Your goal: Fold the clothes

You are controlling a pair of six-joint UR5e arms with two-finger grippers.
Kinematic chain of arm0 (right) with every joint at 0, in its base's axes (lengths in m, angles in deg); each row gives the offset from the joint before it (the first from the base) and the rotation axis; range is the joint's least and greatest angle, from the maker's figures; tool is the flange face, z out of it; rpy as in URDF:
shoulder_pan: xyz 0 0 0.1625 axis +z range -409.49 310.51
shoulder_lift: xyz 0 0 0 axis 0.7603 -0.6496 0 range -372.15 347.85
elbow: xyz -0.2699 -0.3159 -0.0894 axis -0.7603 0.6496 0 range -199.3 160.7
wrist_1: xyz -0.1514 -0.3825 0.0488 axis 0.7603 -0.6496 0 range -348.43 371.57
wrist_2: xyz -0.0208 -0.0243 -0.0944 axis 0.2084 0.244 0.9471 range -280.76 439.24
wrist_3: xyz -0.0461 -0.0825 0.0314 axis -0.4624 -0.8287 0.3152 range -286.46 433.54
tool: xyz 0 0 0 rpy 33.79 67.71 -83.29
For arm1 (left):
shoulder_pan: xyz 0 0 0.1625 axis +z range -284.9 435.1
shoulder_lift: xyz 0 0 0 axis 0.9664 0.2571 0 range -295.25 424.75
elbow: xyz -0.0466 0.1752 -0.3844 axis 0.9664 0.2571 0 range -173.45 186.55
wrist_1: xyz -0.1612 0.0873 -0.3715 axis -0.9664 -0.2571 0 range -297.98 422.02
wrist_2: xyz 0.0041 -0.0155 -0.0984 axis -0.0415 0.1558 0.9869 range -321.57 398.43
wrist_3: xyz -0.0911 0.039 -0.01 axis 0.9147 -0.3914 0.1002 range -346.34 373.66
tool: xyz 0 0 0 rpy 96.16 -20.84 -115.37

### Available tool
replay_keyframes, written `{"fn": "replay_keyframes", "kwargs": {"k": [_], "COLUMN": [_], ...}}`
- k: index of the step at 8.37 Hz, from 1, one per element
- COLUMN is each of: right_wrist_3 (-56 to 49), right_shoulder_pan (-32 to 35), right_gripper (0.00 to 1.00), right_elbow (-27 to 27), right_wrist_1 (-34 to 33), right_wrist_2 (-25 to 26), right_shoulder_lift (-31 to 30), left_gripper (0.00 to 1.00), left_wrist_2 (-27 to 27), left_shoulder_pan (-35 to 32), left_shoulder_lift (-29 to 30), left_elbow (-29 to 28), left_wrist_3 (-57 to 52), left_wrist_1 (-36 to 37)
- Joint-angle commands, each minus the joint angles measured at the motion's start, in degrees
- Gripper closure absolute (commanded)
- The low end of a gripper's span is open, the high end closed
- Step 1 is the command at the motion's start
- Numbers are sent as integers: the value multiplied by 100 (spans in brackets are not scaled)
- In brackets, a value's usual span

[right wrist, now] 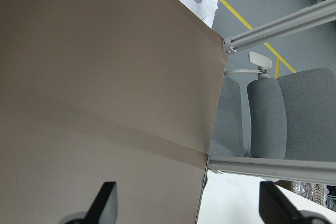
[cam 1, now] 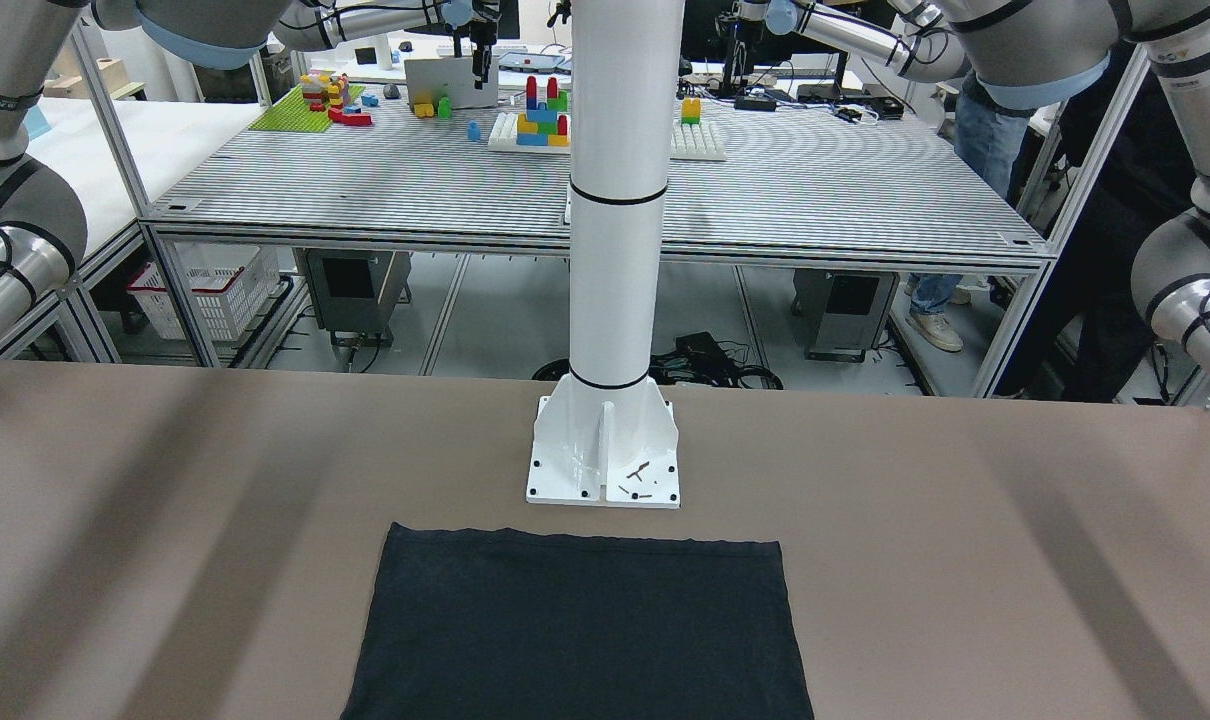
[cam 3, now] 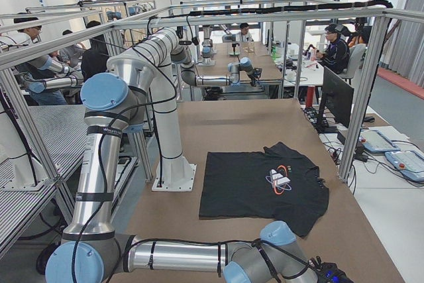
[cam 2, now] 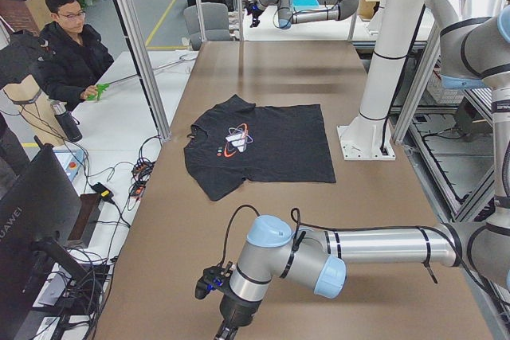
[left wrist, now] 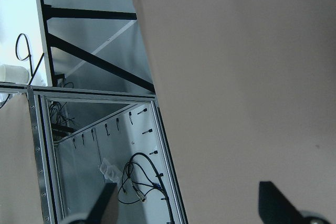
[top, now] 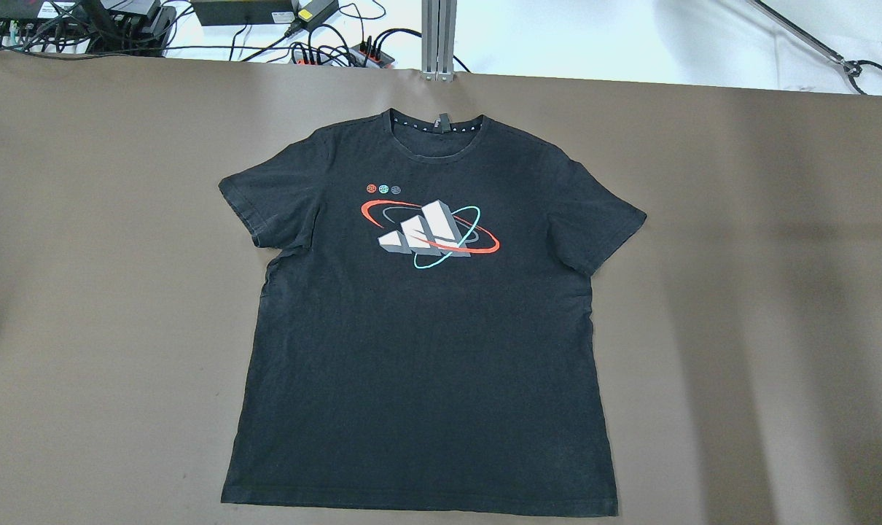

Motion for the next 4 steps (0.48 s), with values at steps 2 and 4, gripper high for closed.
{"fn": "replay_keyframes", "kwargs": {"k": [2,4], "right_wrist_3": [0,0], "right_shoulder_pan": [-4,-4], "right_gripper": [5,5], "right_elbow": [-16,-16], "right_wrist_1": [-18,-18], "right_wrist_2": [-6,-23], "right_shoulder_lift": [-26,-35], "left_gripper": [6,6], "left_wrist_2": [18,9], "left_shoulder_pan": [9,141], "left_shoulder_lift": [0,-9], "left_elbow": [15,15], "left_wrist_3": [1,1], "left_wrist_1": [-12,-21]}}
